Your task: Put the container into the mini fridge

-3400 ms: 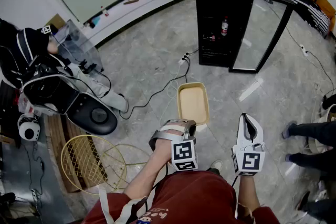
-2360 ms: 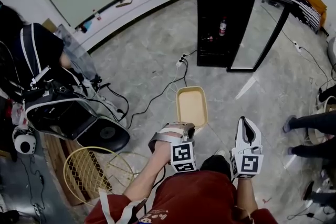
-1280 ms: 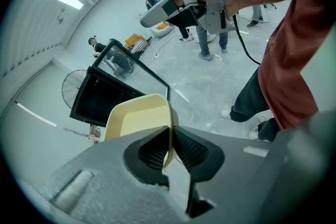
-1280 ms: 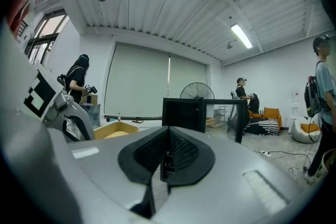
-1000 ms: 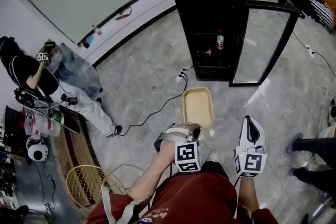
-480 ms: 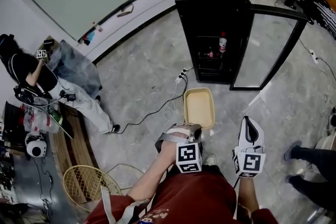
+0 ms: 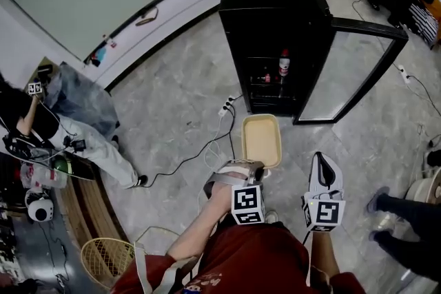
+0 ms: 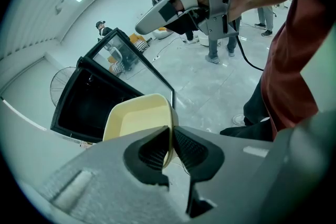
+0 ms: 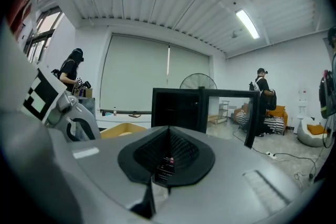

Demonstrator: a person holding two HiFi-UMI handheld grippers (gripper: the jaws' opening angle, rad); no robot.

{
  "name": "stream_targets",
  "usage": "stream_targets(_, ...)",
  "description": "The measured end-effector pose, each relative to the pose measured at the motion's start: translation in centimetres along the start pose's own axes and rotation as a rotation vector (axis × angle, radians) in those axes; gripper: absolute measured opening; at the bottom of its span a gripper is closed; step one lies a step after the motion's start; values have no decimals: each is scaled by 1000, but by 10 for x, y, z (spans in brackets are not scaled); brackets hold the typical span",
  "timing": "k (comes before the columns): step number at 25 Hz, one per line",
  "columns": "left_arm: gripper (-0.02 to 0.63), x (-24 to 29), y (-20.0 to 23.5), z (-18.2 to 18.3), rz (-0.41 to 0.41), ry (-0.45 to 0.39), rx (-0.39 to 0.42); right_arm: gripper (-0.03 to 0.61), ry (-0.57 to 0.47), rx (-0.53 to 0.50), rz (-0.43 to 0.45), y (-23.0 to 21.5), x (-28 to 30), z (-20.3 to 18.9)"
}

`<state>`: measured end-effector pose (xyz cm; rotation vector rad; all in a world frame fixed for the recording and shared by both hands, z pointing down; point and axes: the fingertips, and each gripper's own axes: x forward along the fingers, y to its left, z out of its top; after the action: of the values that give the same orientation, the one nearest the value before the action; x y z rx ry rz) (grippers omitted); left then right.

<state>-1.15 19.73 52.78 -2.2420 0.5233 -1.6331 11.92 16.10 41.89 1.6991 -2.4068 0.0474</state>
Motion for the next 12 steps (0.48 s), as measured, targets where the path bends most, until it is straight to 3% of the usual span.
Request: stream_targets(12,38,40,98,-54,-23,-22,-4,0,42,-14,3,20,120,22)
